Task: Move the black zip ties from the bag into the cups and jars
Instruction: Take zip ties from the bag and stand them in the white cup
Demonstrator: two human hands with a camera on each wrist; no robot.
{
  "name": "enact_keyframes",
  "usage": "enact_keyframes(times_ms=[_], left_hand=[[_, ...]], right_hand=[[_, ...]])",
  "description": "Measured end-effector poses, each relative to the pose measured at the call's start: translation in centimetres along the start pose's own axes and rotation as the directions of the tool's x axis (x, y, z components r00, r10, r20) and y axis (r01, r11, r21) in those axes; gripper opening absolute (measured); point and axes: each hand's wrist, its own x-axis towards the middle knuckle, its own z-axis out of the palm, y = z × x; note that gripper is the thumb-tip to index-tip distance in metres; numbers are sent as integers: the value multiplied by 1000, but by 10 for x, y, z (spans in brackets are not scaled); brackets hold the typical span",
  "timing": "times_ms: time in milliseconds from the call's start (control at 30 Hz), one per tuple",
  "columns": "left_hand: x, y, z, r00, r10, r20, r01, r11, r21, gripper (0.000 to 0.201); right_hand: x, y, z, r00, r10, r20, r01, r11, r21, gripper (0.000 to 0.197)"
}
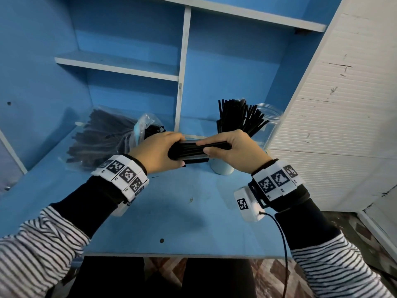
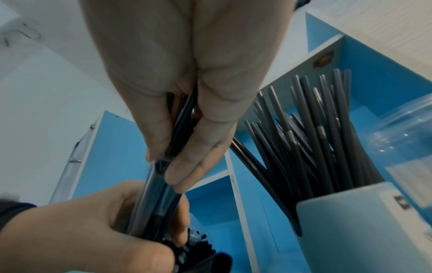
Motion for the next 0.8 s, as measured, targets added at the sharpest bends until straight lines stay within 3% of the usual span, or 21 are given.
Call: enact_keyframes(times_ms=[267, 400, 600, 800], left_hand=[[6, 19, 10, 988, 36, -147, -45, 997, -57, 16], [9, 31, 6, 984, -22, -175, -16, 977, -211, 10], [13, 59, 2, 989, -63, -134, -15, 857, -516, 18], [4, 75, 7, 998, -18, -55, -24, 734, -678, 20]], right_hand=[[-6, -23, -16, 997, -63, -39, 61, 997, -55, 25], [-7, -33, -24, 978, -125, -164, 126, 992, -4, 30], [3, -57, -30, 915, -186, -359, 208, 978, 25, 39], [7, -68, -27, 885, -306, -351, 293, 952, -91, 42]])
